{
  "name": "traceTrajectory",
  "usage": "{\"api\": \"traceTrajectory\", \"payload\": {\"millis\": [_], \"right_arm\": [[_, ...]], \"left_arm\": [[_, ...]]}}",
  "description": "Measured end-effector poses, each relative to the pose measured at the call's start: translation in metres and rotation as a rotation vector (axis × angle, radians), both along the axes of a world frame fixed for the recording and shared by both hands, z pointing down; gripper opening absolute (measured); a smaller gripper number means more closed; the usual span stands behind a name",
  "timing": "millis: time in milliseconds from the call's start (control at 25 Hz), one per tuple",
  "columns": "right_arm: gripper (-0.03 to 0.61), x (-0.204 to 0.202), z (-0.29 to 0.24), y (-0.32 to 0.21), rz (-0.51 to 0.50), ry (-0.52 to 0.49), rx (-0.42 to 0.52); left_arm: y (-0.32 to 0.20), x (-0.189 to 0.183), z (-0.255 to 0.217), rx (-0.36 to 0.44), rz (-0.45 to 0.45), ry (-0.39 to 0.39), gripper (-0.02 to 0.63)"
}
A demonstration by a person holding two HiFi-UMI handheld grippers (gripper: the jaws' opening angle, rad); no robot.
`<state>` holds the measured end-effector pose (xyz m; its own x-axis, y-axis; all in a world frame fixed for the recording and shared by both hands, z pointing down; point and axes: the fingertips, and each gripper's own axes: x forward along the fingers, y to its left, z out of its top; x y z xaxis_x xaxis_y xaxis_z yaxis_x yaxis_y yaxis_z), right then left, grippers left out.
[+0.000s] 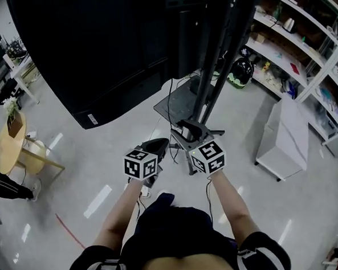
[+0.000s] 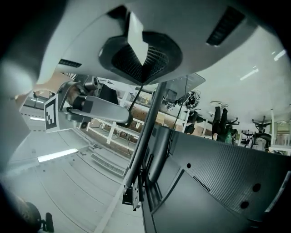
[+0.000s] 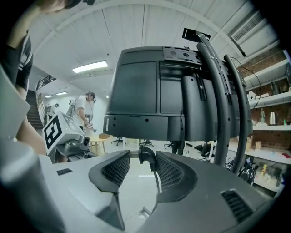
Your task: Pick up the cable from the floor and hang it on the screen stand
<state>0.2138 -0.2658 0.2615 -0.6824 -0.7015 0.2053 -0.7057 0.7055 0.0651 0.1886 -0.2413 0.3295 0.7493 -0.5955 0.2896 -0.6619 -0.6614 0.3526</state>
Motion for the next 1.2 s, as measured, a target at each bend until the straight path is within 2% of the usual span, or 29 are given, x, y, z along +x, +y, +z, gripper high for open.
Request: {"api": "traceTrajectory", "payload": {"millis": [200, 400, 640, 800, 960, 1120, 1200], "right_arm": [[0.199, -0.009, -0.039, -0.026, -0.027, -0.012, 0.04], [0.198, -0.021, -0.083, -0.049, -0.062, -0.007, 0.101], [0.193, -0.033, -0.121, -0.071, -0.107, 0.001, 0.14], [0.192, -0.037, -0.149, -0.08, -0.144, 0.014, 0.169], [0.19, -0.047, -0.185, -0.084, -0.173, 0.016, 0.224], [0.189, -0.061, -0.232, -0.088, -0.212, 0.025, 0.309], [0.189, -0.067, -0.259, -0.089, -0.232, 0.042, 0.358]], "left_arm": [[-0.028, -0.002, -0.031, 0.049, 0.036, -0.003, 0.003], [-0.053, -0.004, -0.066, 0.128, 0.064, -0.052, 0.003], [-0.077, -0.008, -0.098, 0.144, 0.075, -0.033, 0.003], [-0.089, -0.011, -0.131, 0.194, 0.074, -0.044, 0.003], [-0.097, -0.013, -0.158, 0.24, 0.071, -0.044, 0.003], [-0.105, -0.015, -0.176, 0.295, 0.067, -0.099, 0.003], [-0.109, -0.015, -0.185, 0.313, 0.066, -0.101, 0.003]]}}
